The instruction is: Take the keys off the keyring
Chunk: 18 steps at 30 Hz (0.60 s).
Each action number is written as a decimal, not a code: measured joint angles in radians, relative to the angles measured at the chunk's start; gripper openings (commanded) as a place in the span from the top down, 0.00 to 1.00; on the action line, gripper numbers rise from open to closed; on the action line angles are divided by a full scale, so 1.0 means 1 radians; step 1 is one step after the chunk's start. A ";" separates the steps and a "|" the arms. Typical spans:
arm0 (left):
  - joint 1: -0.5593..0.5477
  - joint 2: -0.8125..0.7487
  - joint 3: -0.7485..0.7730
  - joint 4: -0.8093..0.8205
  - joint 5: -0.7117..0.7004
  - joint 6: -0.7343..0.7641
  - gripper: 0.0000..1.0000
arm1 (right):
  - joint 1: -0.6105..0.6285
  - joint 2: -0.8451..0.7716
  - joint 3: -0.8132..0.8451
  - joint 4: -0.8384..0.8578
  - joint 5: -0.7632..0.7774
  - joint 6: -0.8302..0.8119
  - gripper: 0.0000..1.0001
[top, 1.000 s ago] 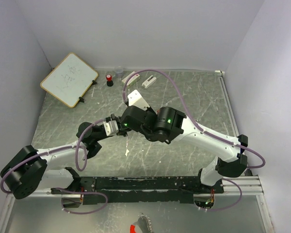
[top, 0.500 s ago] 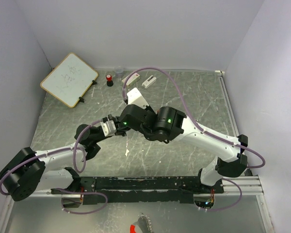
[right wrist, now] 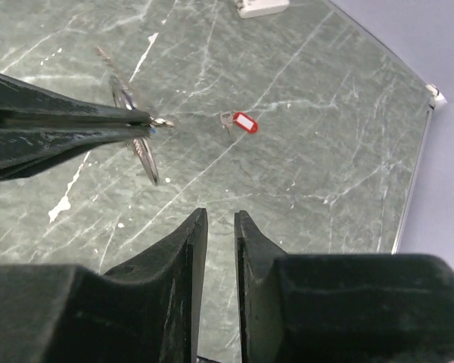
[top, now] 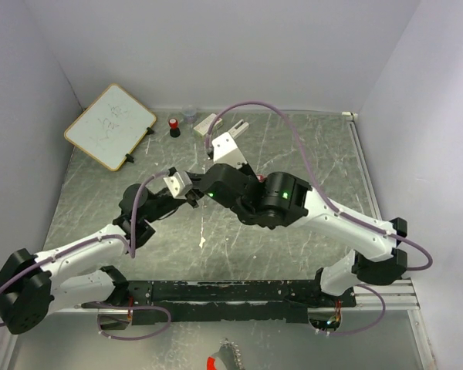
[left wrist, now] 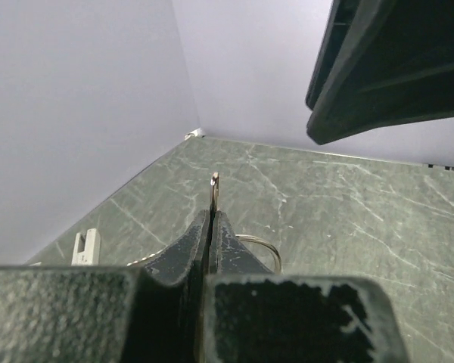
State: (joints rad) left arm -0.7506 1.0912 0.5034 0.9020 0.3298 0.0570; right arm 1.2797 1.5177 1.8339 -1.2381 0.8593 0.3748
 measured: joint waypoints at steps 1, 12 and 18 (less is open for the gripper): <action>0.000 -0.011 0.010 -0.037 -0.009 0.004 0.93 | 0.000 -0.017 -0.022 0.027 0.014 -0.010 0.77; 0.000 -0.104 0.163 -0.396 -0.024 0.061 0.93 | -0.001 -0.451 -0.623 0.802 -0.003 -0.337 0.57; 0.000 -0.137 0.178 -0.465 0.002 0.074 0.93 | -0.001 -0.642 -0.850 1.122 -0.141 -0.417 0.53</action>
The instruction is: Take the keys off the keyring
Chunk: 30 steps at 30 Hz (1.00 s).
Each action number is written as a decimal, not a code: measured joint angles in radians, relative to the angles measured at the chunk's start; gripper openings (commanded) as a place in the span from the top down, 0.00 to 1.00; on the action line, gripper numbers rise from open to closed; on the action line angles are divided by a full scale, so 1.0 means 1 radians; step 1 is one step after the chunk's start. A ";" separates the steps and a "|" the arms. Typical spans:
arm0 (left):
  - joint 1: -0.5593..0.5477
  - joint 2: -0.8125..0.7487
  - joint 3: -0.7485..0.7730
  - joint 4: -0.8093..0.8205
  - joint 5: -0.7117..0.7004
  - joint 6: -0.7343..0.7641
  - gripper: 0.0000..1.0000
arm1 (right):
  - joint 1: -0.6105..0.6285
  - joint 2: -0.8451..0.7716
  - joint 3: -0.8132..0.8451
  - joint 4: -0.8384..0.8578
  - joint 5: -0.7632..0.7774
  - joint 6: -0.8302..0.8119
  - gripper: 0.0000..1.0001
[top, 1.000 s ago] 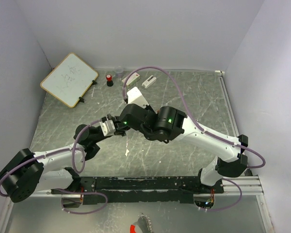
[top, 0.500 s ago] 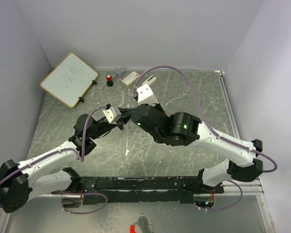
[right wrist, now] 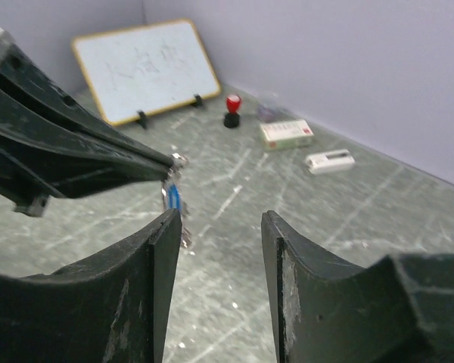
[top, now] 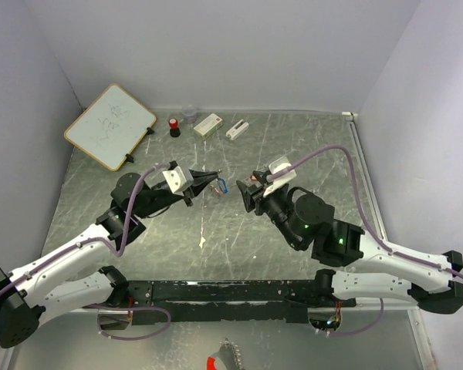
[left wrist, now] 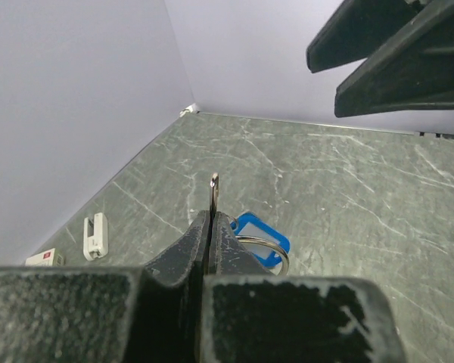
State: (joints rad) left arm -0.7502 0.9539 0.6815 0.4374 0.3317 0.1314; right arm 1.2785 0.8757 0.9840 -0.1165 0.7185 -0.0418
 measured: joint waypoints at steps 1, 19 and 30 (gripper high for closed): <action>0.000 -0.002 0.000 -0.005 0.009 0.000 0.93 | 0.000 -0.007 -0.011 0.023 -0.018 -0.001 0.53; 0.001 -0.066 0.066 -0.047 0.216 -0.016 0.93 | -0.002 -0.134 -0.263 0.293 -0.165 -0.021 0.41; 0.001 -0.038 0.079 -0.023 0.329 -0.087 0.93 | -0.005 -0.260 -0.338 0.367 -0.191 -0.023 0.39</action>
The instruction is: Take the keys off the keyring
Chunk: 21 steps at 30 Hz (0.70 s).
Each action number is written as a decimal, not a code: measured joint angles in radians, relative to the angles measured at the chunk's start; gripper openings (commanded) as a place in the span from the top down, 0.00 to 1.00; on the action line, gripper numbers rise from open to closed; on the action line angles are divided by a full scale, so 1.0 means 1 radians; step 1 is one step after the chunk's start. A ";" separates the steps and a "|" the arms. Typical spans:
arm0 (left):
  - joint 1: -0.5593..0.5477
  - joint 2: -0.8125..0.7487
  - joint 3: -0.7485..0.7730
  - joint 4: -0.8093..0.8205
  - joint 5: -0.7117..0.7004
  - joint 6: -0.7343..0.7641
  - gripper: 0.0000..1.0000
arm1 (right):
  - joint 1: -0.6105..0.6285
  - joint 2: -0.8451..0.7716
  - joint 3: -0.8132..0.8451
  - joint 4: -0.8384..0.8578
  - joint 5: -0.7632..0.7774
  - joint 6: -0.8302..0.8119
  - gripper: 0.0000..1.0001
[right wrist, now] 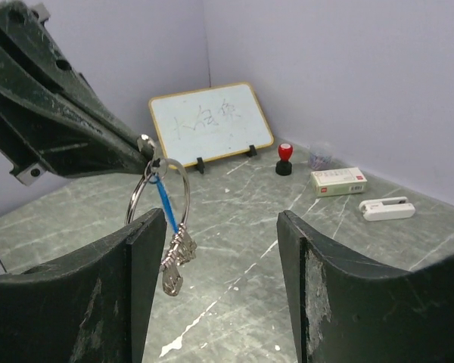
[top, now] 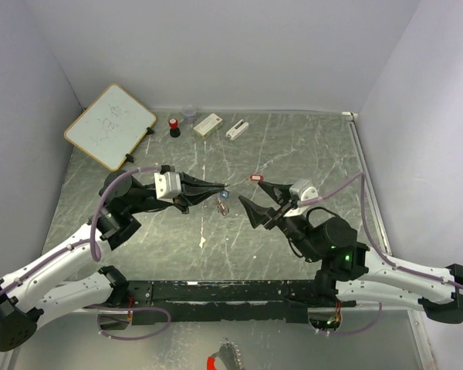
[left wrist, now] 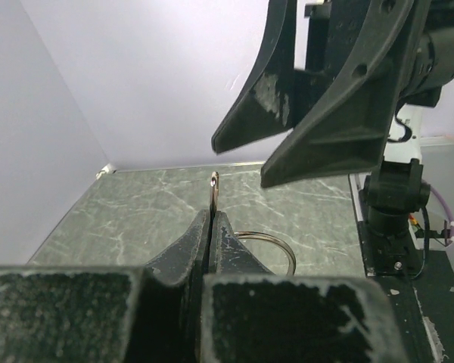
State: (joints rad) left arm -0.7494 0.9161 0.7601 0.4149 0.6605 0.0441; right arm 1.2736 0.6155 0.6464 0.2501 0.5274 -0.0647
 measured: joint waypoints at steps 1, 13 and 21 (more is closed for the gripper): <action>0.000 0.003 0.001 0.008 0.007 -0.008 0.93 | 0.000 0.007 -0.005 0.004 -0.006 0.000 0.39; 0.000 0.048 0.002 0.132 0.071 -0.107 0.93 | 0.000 0.094 -0.013 0.046 -0.072 0.005 0.40; 0.000 0.049 0.002 0.159 0.072 -0.126 0.93 | 0.000 0.101 -0.013 0.060 -0.087 0.008 0.41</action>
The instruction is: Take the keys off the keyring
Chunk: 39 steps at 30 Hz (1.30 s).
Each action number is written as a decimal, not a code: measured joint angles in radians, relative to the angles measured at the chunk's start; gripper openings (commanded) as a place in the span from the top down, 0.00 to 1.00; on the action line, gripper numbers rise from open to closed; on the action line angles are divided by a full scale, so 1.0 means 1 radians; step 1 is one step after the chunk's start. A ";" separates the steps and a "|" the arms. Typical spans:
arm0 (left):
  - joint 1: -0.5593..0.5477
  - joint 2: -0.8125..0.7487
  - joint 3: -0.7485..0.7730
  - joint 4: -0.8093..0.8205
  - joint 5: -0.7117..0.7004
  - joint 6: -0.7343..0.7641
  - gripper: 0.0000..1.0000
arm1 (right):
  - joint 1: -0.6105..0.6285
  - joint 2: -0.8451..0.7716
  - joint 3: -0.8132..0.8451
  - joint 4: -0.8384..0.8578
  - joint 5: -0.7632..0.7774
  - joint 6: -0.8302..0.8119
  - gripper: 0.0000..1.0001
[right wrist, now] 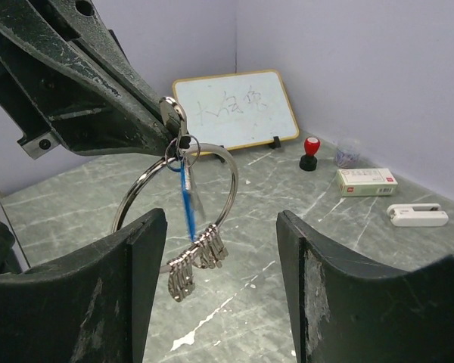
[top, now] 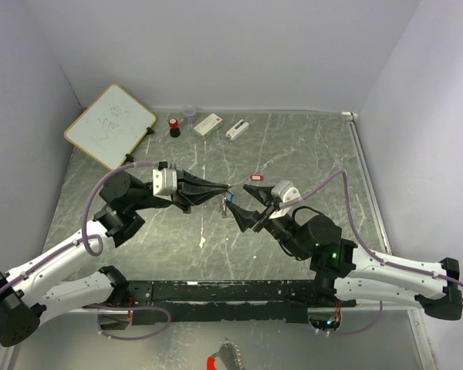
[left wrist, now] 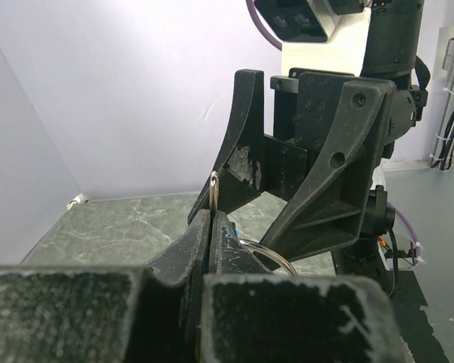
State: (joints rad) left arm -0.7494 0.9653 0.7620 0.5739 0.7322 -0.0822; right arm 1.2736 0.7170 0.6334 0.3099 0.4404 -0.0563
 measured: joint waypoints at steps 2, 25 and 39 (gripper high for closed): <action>0.000 0.000 0.000 0.007 0.005 -0.005 0.93 | 0.000 0.003 0.000 0.004 0.000 0.000 0.42; 0.000 0.010 0.000 0.035 0.017 -0.032 0.93 | 0.000 0.053 0.014 0.042 0.007 -0.031 0.68; 0.000 0.031 -0.010 0.034 -0.025 -0.040 0.90 | -0.001 0.104 0.132 -0.069 0.035 -0.027 1.00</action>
State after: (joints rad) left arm -0.7494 0.9958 0.7525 0.6083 0.7074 -0.1223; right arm 1.2728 0.8211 0.7658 0.2413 0.4755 -0.0830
